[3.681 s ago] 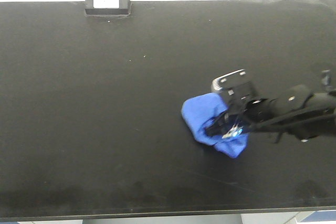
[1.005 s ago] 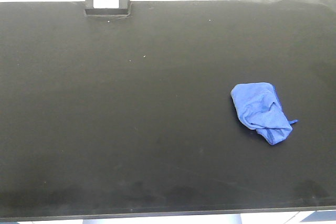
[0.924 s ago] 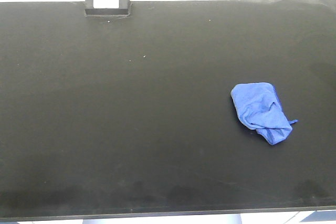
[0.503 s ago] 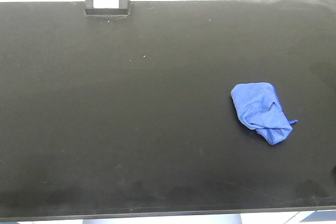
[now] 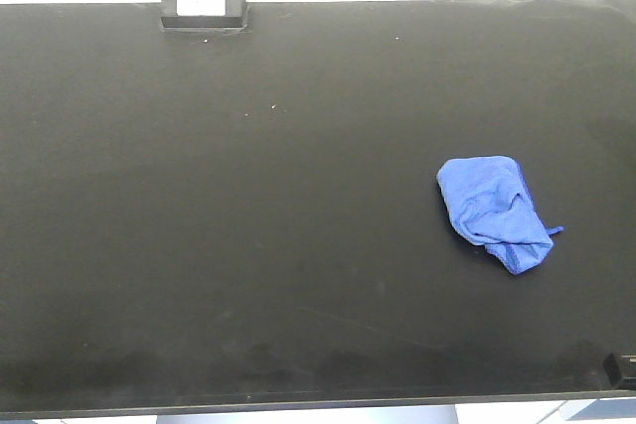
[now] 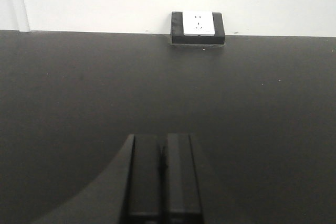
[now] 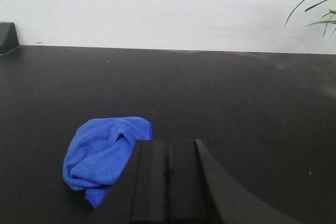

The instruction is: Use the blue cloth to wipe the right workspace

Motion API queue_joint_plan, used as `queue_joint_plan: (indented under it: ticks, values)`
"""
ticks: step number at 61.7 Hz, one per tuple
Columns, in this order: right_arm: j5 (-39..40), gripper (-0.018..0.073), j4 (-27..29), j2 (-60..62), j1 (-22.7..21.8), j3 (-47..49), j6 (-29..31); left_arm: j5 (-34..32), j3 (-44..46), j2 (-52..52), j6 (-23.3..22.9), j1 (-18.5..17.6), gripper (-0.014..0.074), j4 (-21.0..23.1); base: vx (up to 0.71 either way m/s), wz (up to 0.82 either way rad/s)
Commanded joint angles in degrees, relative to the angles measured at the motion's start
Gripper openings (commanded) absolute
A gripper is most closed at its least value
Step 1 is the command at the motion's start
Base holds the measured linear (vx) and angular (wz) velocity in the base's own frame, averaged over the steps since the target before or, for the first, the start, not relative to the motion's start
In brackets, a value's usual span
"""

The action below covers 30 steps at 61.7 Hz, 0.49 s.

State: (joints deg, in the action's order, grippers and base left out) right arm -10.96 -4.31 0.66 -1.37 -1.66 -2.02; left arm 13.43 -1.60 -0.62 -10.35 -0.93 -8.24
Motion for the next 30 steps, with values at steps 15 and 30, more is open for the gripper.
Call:
queue_joint_plan:
  ticks: [15,30]
  values:
    - [4.28,-0.0004,-0.18,0.24,-0.29,-1.18,0.03,-4.60,-1.74,-0.92,-0.49,-0.22,-0.0006,-0.05,0.00,0.00]
    - [4.28,-0.0004,-0.18,0.24,-0.29,-1.18,0.03,-4.60,-1.74,-0.92,-0.49,-0.22,-0.0006,-0.05,0.00,0.00]
